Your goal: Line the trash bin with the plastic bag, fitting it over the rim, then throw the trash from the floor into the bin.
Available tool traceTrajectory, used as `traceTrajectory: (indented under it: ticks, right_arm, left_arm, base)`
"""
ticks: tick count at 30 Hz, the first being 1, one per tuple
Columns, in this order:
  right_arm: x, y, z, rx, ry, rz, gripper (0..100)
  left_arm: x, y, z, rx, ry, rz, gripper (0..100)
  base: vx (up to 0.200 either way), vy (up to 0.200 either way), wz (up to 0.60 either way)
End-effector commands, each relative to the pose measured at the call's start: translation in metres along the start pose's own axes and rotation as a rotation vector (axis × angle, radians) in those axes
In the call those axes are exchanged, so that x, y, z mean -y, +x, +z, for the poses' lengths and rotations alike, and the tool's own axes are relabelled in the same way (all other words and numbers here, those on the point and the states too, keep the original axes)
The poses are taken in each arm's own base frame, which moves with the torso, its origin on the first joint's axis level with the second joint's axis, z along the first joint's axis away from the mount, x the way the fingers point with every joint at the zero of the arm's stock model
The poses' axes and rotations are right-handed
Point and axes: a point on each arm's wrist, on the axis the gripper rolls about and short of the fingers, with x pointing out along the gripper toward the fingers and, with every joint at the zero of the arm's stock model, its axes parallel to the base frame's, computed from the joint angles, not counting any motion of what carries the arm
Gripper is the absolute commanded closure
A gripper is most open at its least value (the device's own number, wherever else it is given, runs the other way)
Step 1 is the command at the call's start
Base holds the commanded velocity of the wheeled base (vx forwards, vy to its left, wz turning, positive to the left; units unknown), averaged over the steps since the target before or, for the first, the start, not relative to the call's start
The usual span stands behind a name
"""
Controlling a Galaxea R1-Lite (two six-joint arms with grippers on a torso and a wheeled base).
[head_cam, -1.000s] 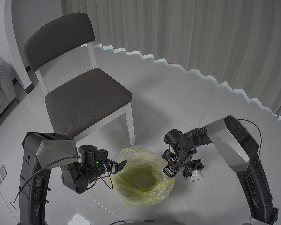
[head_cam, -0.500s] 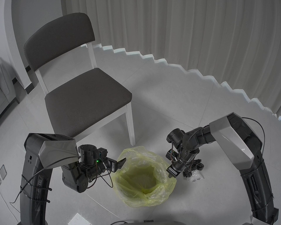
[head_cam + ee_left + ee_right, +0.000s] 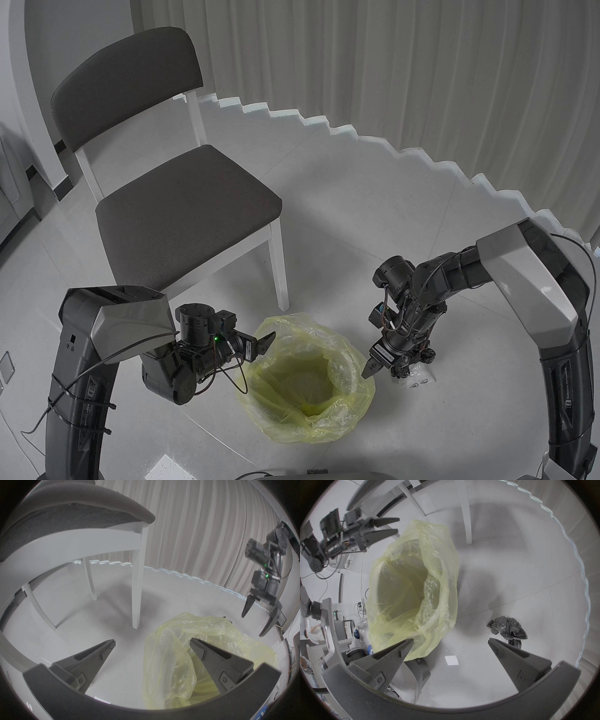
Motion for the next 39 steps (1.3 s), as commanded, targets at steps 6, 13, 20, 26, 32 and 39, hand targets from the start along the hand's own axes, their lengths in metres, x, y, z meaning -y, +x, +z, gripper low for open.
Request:
traceTrajectory:
  ticks: [6,13,20,26,32,39]
  right_arm:
    - [0.012,-0.055,-0.012,0.098,0.036,-0.033,0]
    - [0.025,-0.070,-0.024,0.130,0.068,-0.054,0]
    - [0.033,-0.068,-0.027,0.141,0.086,-0.063,0]
    - [0.037,-0.067,-0.027,0.150,0.093,-0.071,0]
    - [0.042,-0.067,-0.030,0.146,0.104,-0.074,0]
    - [0.044,-0.067,-0.029,0.148,0.102,-0.077,0]
  left_arm:
    - [0.000,0.027,-0.005,-0.011,0.001,-0.012,0]
    - [0.002,0.048,-0.004,-0.020,-0.006,-0.033,100]
    - [-0.001,0.062,0.004,-0.016,-0.010,-0.024,100]
    - [-0.008,0.084,0.012,-0.025,-0.014,0.016,100]
    - [-0.012,0.109,0.012,-0.100,-0.016,0.074,100]
    - [-0.010,0.103,0.012,-0.139,0.024,0.076,100]
  base:
    - [0.000,0.000,0.00]
    - [0.000,0.000,0.00]
    - [0.000,0.000,0.00]
    - [0.000,0.000,0.00]
    - [0.000,0.000,0.00]
    - [0.000,0.000,0.00]
